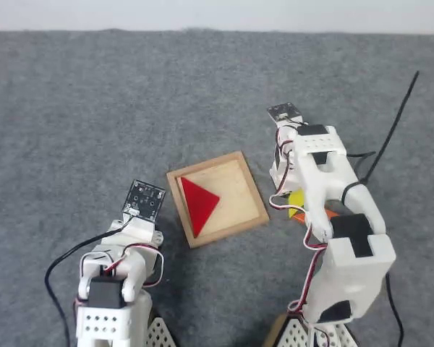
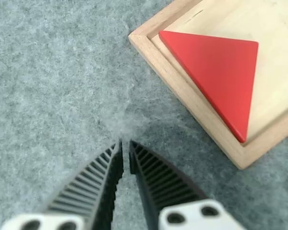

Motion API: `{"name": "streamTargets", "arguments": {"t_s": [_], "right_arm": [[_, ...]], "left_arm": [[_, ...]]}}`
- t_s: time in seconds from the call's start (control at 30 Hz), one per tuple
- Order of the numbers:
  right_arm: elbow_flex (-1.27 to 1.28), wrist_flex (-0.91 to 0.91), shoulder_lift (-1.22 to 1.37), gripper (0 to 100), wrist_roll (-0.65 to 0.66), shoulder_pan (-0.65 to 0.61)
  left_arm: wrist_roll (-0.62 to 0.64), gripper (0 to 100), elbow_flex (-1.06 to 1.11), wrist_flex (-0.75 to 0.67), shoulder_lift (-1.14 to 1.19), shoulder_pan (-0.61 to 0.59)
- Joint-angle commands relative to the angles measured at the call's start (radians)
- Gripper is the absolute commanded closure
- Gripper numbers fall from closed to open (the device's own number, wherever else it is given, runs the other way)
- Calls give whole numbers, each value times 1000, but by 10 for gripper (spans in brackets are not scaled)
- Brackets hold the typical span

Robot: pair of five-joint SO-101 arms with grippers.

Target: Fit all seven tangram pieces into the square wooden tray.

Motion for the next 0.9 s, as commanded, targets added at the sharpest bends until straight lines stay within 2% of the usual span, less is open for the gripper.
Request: {"name": "streamTargets", "arguments": {"t_s": [0.0, 0.1, 0.23, 0.4, 0.87], "right_arm": [[-12, 4, 18, 699, -14, -13], [20, 1, -1, 707, -18, -15], [107, -85, -77, 764, -18, -33], [222, -170, -186, 768, -9, -74], [193, -159, -150, 768, 28, -88]], "left_arm": [[-8, 978, -10, 3, -17, -5], [-8, 978, -10, 3, -17, -5], [-8, 978, -10, 3, -17, -5], [-8, 978, -10, 3, -17, -5], [-8, 978, -10, 3, -17, -5]]}}
